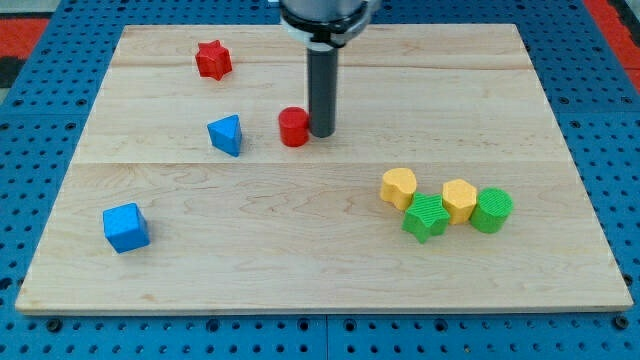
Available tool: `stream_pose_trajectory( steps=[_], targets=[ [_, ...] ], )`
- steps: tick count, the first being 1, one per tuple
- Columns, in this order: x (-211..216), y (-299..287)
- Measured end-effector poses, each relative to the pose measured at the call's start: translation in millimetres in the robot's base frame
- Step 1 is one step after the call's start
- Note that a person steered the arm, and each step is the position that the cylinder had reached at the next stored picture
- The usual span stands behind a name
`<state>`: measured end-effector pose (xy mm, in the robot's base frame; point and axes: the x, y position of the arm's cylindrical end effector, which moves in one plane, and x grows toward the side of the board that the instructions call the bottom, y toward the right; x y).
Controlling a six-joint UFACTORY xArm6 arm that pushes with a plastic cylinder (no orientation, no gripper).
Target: Move the blue cube along with the blue triangle towards the center
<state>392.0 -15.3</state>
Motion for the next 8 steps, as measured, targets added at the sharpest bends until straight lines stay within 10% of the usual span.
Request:
stream_pose_trajectory(
  steps=[5,8],
  targets=[
    [170.5,-125.5],
    [133.6,-201.4]
  ],
)
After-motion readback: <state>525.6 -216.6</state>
